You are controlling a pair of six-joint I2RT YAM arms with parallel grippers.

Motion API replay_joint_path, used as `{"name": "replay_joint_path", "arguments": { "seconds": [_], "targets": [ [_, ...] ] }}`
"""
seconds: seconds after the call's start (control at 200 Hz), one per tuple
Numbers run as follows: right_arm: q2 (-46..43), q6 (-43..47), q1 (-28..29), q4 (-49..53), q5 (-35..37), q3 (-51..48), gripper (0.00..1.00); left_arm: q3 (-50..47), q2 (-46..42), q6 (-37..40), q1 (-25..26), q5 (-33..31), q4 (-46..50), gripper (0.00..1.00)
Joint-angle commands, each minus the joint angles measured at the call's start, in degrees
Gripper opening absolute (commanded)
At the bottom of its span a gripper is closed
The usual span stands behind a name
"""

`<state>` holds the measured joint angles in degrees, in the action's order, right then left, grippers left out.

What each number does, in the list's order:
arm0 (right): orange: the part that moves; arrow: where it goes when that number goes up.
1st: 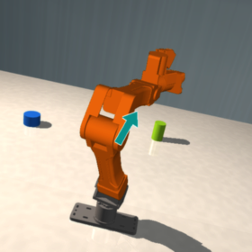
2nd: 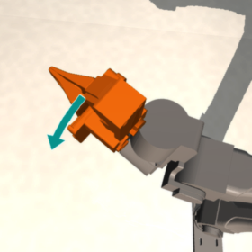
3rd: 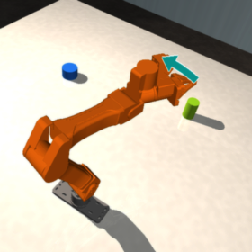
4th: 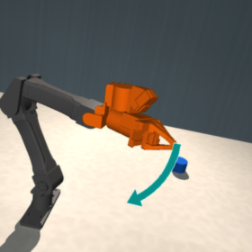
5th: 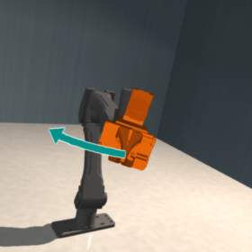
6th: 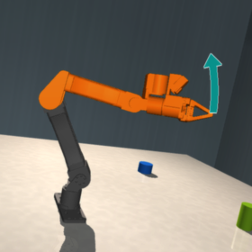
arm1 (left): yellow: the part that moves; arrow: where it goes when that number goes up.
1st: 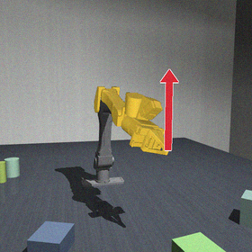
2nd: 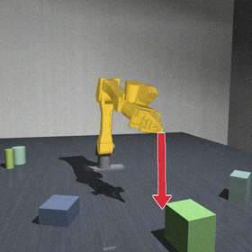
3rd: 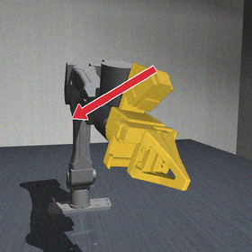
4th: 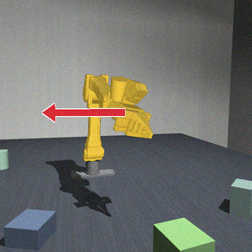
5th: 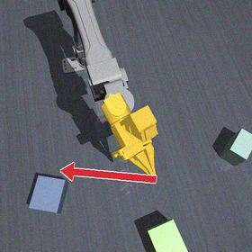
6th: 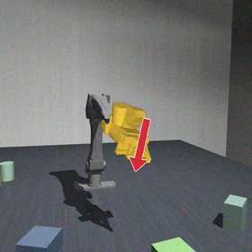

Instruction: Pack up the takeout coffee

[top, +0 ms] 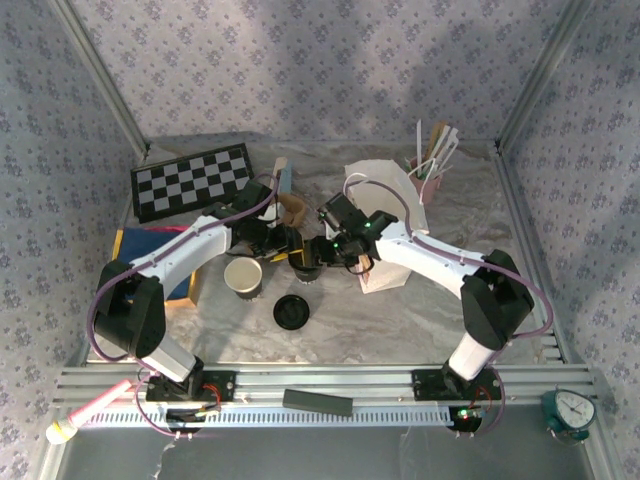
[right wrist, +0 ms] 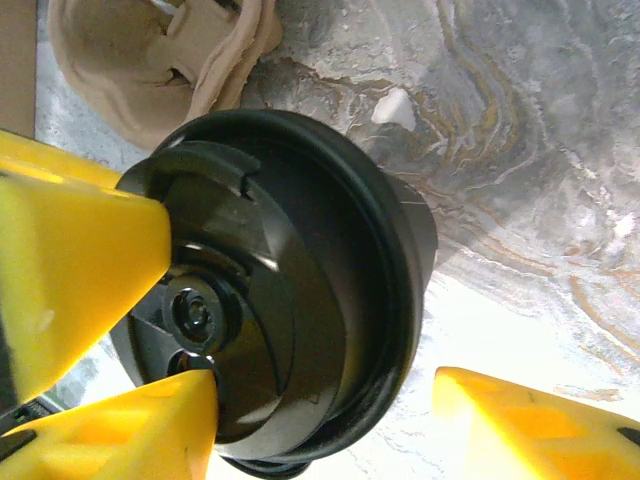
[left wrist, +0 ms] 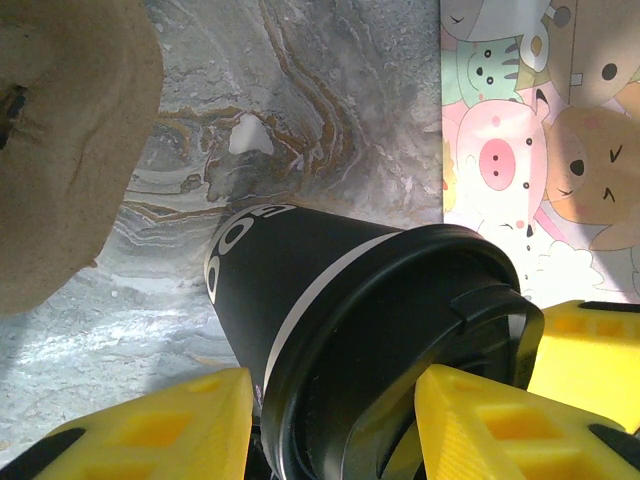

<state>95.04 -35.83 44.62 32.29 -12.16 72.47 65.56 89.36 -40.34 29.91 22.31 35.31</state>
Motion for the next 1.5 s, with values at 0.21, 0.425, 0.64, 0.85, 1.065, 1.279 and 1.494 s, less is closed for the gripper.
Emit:
{"name": "replay_joint_path", "arguments": {
  "seconds": [0.21,0.425,0.64,0.85,1.065,1.279,1.494],
  "targets": [
    [-1.2,0.8,-1.3,4.8,-2.9,-1.9,0.58,-2.6,4.1,0.6,1.0,-5.0,9.2,0.47],
    [1.5,2.6,-0.6,6.3,-1.7,-2.2,0.56,-2.6,4.2,0.5,1.0,-5.0,9.2,0.47],
    [3.9,4.4,1.8,9.0,2.7,-2.6,0.54,-2.6,4.2,0.6,1.0,-5.1,9.3,0.47],
    [1.8,3.7,0.6,7.9,1.3,-3.6,0.55,-2.1,4.4,0.7,0.9,-5.0,9.7,0.47],
    [-1.9,1.8,-3.9,4.8,-3.2,-1.5,0.57,-1.9,4.0,1.0,0.9,-4.9,10.0,0.47],
    [-0.2,0.4,-5.5,3.6,-4.7,2.8,0.58,-1.8,3.8,1.1,1.0,-4.8,9.7,0.47],
    [2.0,-2.5,-6.5,0.6,-3.9,5.0,0.57,-1.9,3.6,1.1,1.4,-4.4,9.5,0.47]
  ]
}}
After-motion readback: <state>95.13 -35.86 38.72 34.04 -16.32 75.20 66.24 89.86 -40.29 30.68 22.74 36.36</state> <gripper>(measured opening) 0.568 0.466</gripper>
